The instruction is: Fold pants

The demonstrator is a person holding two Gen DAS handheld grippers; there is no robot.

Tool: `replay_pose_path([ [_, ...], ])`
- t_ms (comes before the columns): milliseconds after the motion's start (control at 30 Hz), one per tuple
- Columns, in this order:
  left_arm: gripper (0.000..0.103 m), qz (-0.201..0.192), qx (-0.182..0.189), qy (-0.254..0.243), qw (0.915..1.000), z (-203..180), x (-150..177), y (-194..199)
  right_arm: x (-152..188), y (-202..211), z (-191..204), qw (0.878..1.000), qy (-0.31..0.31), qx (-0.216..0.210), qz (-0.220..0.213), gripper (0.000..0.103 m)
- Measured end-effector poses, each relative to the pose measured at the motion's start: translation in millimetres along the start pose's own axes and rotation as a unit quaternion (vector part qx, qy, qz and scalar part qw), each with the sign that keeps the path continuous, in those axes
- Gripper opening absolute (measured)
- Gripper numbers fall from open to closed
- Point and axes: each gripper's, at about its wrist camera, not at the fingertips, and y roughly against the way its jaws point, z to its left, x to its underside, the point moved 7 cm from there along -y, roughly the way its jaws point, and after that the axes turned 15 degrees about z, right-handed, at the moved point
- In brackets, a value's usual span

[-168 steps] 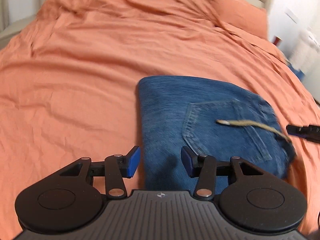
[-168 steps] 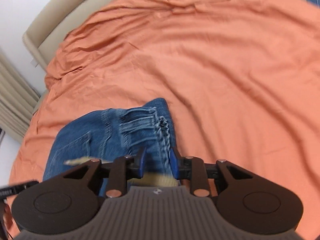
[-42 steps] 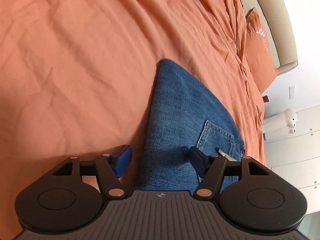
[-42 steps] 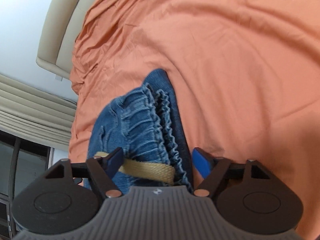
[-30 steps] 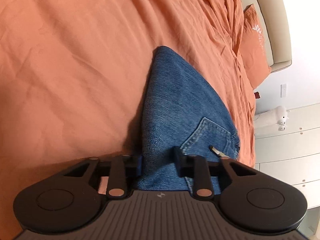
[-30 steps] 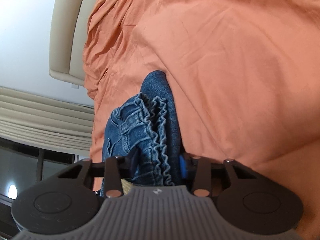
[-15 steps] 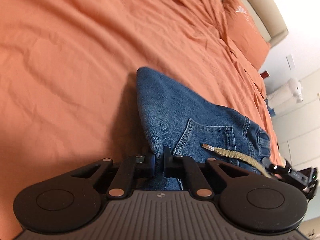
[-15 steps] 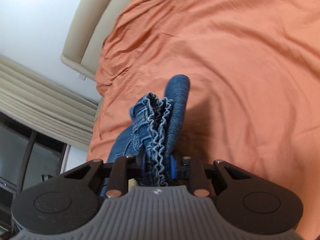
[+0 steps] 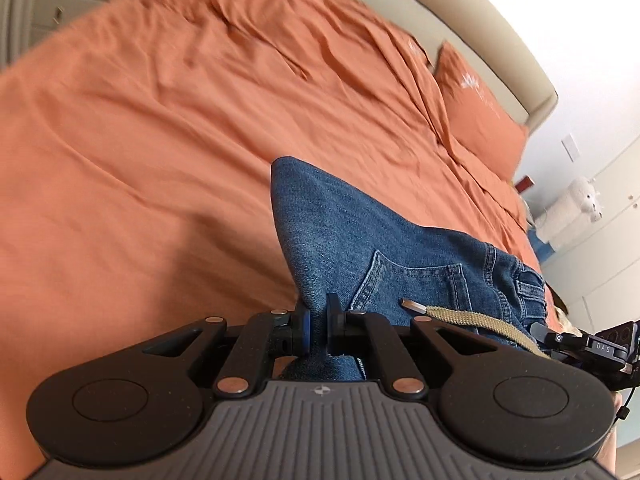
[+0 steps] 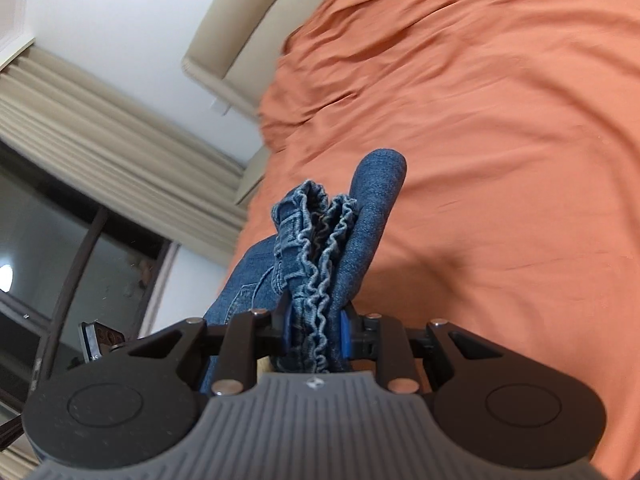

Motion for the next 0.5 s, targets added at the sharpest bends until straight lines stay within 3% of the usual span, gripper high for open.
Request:
replay_pose_path([
  [267, 0.007, -0.036, -0.052, 0.010, 0.9979, 77, -9, 83, 14, -103, 81, 0.998, 0.027, -0.036, 0.042, 0.018],
  [500, 0.007, -0.044, -0.038, 0.057, 0.9966, 149, 3, 69, 22, -178, 85, 0.997, 0.024, -0.040, 0.062, 0.018],
])
